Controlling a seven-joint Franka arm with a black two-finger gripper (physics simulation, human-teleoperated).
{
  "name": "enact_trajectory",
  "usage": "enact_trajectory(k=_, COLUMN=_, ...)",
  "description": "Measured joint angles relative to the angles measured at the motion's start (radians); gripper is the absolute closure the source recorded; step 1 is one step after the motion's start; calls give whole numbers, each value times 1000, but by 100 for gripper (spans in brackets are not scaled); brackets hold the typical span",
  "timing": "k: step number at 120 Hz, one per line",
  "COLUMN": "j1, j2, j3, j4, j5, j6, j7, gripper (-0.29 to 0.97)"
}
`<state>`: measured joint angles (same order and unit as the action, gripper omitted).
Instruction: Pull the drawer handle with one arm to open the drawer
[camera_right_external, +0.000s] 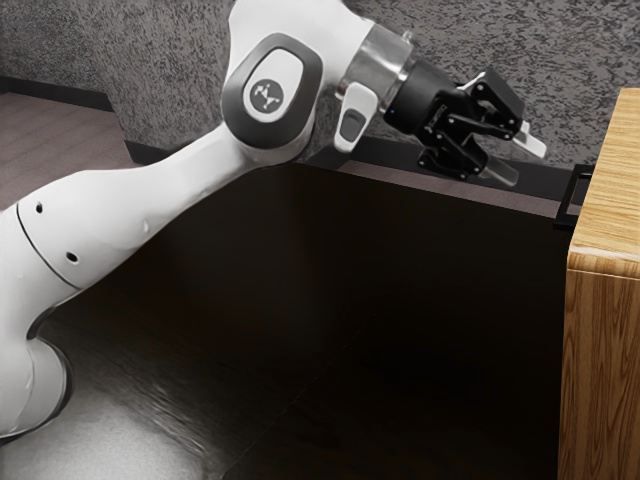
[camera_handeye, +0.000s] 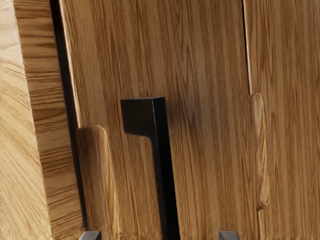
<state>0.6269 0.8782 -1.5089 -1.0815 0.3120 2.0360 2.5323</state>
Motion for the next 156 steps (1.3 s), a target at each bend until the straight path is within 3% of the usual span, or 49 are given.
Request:
enact_trajectory(k=25, j1=-27, j2=22, j3=38, j4=3, j5=-80, j6=24, j7=-54, gripper=41)
enact_trajectory(k=43, j1=-38, j2=26, j3=61, j4=2, j5=-100, j6=31, j7=-82, gripper=41)
enact_trajectory(k=85, j1=-125, j2=19, j3=109, j4=42, j5=-30, j6=16, j7=-105, gripper=42)
enact_trajectory(k=122, j1=-127, j2=-17, j3=132, j4=42, j5=-15, j6=0, j7=-132, gripper=71)
enact_trajectory(k=156, j1=-129, j2=-69, j3=185, j4=32, j5=-21, j6=-13, j7=-150, gripper=79)
